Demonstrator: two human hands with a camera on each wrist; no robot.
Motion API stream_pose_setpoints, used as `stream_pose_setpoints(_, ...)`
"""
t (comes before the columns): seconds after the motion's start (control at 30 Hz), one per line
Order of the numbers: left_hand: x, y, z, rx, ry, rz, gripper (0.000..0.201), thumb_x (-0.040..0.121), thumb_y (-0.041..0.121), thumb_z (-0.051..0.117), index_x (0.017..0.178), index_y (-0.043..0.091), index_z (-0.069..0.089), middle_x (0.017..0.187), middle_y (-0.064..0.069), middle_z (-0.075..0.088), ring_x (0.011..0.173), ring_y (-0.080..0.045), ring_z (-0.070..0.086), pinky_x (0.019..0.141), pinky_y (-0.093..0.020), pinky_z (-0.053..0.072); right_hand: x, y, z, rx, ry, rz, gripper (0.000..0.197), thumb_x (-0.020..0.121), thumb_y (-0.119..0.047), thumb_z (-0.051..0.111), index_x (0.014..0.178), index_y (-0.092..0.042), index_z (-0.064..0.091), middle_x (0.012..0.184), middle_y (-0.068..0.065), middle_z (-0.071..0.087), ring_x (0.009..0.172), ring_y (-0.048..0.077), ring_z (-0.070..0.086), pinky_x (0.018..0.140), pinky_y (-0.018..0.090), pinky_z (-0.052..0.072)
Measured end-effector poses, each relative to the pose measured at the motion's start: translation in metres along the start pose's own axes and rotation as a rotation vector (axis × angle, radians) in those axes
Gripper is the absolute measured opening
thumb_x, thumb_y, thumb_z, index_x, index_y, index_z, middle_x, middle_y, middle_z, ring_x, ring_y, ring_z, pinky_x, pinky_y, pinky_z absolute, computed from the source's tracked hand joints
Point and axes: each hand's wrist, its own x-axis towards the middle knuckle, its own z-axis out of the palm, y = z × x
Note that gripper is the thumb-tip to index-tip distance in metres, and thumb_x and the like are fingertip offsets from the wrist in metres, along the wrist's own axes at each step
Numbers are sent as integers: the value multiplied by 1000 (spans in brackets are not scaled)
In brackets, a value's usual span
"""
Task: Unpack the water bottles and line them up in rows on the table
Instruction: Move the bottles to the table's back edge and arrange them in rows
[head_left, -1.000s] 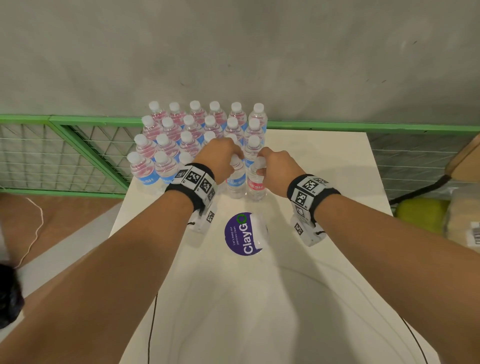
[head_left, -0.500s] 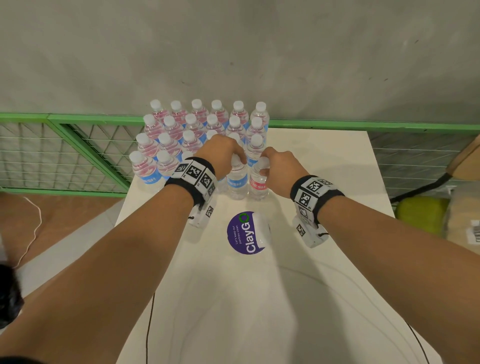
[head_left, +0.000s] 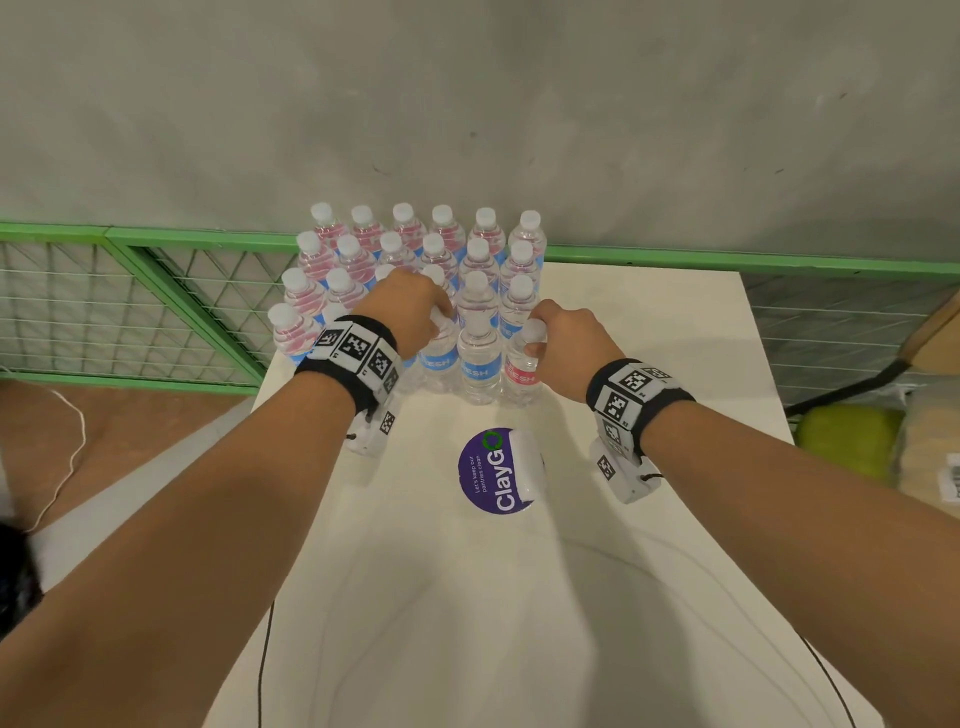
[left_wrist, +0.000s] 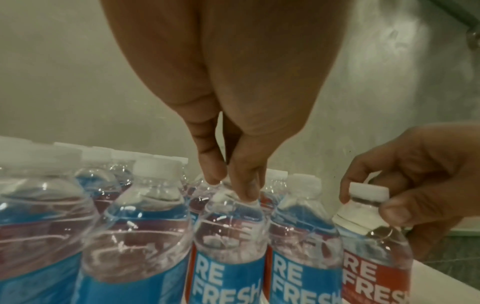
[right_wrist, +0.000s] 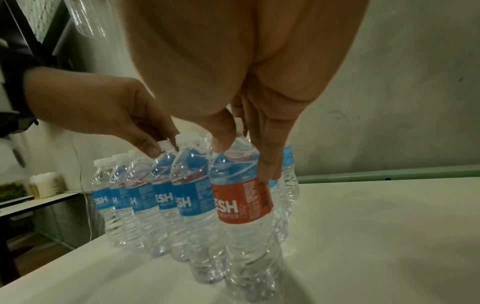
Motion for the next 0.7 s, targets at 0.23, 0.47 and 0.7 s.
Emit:
stream_pose_setpoints(0.23,-2,3,-1,61,-20,48,41,86,24,68,126,25,60,118,-6,60,113,-28,53,90,-40,49,4,-10,-3,-67,67,33,42,88,-40,63,114,-9,55,103,16,63,93,34,63,75,33,50)
stream_pose_setpoints(0.47,-2,21,7,53,42,124,53,79,51,71,126,32,57,115,4,61,109,-22,51,88,-41,48,10,-6,-21,-261,15,60,66,74,-74,59,102,-14,56,89,4,59,74,24,53,63,30,42)
stream_pose_setpoints(0.7,3,25,13,84,73,75,41,84,39,68,123,32,59,108,4,68,103,-23,57,89,-42,48,13,2,-14,-186,-94,-233,50,78,-9,70,124,-26,60,121,6,57,110,27,56,93,32,44)
